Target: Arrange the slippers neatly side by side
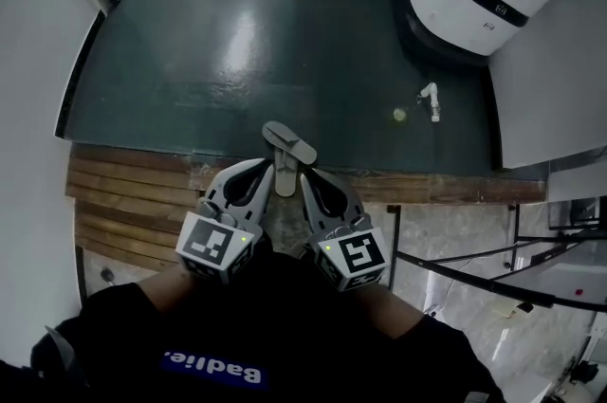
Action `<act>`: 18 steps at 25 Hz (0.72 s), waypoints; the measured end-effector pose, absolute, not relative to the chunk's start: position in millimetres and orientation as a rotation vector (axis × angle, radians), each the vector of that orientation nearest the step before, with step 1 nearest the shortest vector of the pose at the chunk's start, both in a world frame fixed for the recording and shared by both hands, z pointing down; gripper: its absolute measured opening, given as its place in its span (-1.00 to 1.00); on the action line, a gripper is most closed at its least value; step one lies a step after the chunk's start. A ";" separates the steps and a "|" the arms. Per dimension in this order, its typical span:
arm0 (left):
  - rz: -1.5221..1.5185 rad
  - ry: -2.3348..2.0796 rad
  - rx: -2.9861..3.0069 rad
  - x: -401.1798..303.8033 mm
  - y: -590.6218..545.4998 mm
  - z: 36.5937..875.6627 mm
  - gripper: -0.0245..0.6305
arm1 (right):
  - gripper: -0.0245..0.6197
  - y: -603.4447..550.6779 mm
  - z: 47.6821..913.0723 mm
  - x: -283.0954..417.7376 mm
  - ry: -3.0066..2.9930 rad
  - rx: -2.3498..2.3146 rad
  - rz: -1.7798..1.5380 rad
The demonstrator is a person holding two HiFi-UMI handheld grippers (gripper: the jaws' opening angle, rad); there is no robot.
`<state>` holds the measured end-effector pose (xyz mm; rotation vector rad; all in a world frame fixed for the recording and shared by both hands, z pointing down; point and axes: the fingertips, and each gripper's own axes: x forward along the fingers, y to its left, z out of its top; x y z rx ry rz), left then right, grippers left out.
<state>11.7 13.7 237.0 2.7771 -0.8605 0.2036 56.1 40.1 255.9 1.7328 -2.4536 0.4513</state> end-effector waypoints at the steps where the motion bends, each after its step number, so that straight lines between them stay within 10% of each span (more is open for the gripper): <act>1: 0.200 -0.854 2.776 9.3 6.4 237.7 -0.92 | -0.92 33.0 257.6 53.1 -2.444 1.730 0.449; 18: 0.179 -0.800 2.697 -49.0 -86.2 273.6 -0.92 | -0.80 -58.4 305.4 9.5 -2.252 1.681 0.488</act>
